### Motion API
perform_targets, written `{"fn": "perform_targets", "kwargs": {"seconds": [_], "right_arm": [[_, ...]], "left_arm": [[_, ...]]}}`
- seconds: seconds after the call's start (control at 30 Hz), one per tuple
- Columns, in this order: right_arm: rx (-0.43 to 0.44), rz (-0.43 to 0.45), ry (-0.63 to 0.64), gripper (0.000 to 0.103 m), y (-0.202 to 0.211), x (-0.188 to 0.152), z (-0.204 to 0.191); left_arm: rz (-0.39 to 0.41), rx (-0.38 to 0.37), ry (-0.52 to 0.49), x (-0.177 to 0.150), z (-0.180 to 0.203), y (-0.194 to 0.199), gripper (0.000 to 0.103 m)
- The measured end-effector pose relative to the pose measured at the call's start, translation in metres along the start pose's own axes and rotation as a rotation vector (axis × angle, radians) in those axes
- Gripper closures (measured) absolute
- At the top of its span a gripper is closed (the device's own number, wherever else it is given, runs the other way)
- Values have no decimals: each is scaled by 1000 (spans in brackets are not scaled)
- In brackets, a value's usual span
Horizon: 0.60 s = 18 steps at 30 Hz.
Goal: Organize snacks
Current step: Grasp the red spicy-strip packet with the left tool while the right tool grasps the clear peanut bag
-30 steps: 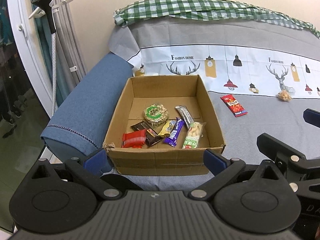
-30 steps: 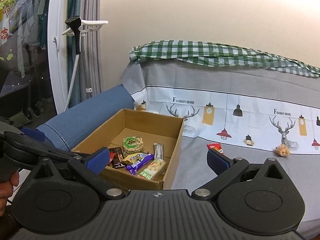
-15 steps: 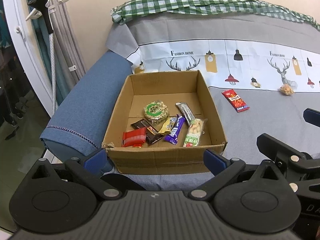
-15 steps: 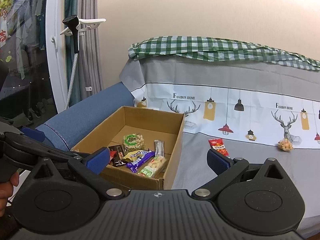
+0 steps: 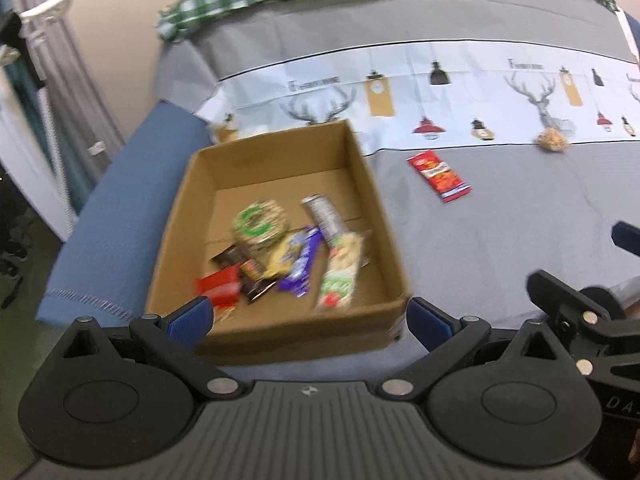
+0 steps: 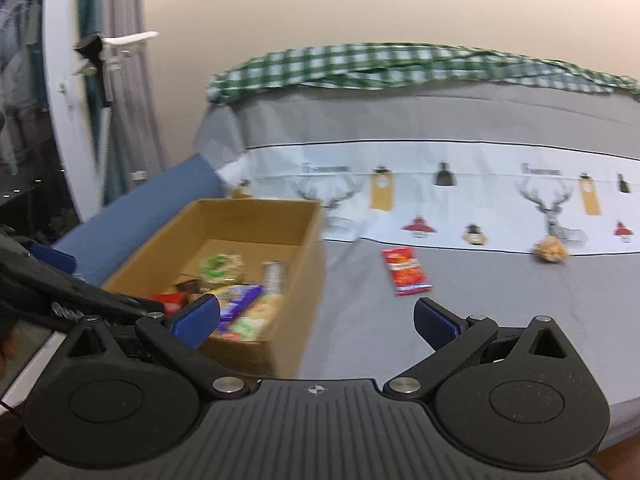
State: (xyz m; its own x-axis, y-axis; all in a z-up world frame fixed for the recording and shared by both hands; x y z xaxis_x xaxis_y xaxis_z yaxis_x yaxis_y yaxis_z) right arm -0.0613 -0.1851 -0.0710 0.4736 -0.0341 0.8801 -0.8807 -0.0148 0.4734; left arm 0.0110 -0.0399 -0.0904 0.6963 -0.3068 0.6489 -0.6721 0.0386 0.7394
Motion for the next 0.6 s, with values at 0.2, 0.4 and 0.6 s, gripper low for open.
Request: {"fn": "perform_targets", "kwargs": {"seconds": [0.2,0.4,0.6], "right_arm": [[-175,-1,-64,1,-22,0,98],[-349,23,-169,1,-61,11,221],[-406,30,-373,1,-145,18,336]], "left_arm": [[-76,-120,12,56,61,-47,0],[-110,-161,2,120,132,-125,0],[-147,-156,10,166,195,-234,0]]}}
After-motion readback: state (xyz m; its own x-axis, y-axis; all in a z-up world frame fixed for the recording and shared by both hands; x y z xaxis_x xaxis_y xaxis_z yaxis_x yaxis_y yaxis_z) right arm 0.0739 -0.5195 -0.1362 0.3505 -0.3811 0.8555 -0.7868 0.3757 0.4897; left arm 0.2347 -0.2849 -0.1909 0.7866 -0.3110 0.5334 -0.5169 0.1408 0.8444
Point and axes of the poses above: each gripper's, at about its wrist camera, not at the fingertips, and y roughly against the way its jaws point, z to its right, x to its top, the point moved 10 cm from there along -y, roughly the way its jaws point, and after that the axes turned 3 degrees about y, right-handed, at the moved point
